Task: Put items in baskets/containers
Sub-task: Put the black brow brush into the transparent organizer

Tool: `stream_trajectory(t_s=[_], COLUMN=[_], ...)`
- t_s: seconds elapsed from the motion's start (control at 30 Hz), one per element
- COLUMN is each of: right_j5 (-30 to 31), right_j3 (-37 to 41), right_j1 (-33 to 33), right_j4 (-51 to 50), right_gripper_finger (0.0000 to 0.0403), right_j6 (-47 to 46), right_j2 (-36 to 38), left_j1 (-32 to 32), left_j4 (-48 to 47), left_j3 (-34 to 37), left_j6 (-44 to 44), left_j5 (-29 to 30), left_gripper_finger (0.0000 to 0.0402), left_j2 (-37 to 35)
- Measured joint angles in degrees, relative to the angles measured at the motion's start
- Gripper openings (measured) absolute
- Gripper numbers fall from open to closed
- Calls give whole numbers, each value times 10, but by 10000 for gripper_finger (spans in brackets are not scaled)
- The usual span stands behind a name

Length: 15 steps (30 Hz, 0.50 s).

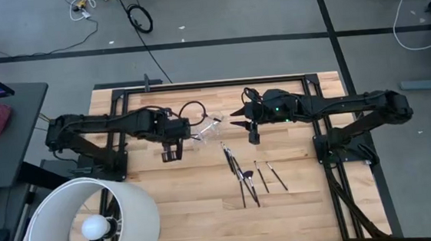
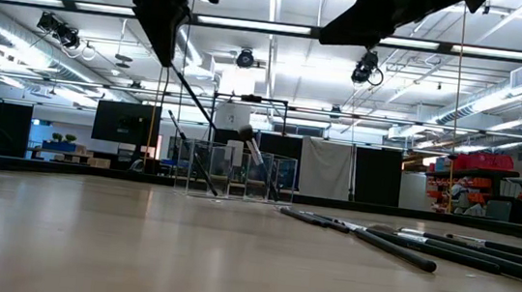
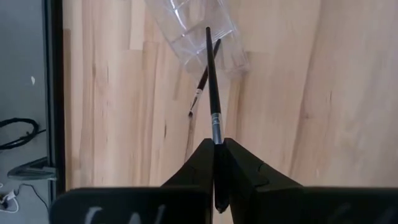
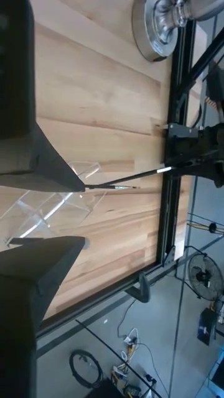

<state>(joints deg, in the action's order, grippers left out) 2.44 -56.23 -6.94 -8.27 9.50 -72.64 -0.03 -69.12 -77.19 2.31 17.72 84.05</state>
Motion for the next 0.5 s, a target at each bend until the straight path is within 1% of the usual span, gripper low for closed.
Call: stream_trajectory(t_s=[0.17,0.3,0.5], right_j5=[-5,-5,-5], right_j3=[0,0,0], right_j1=[0,0,0], right_j4=[0,0,0], right_gripper_finger=[127,127,127], right_j6=[0,-1,-16], right_j2=[0,0,0], left_j1=[0,8,35], left_j4=[9,22,31], left_j3=[0,0,0], left_j6=[0,-27,-32], left_j5=[-3,-11,-10], left_gripper_finger=[21,21,24], left_j2=[14,50,109])
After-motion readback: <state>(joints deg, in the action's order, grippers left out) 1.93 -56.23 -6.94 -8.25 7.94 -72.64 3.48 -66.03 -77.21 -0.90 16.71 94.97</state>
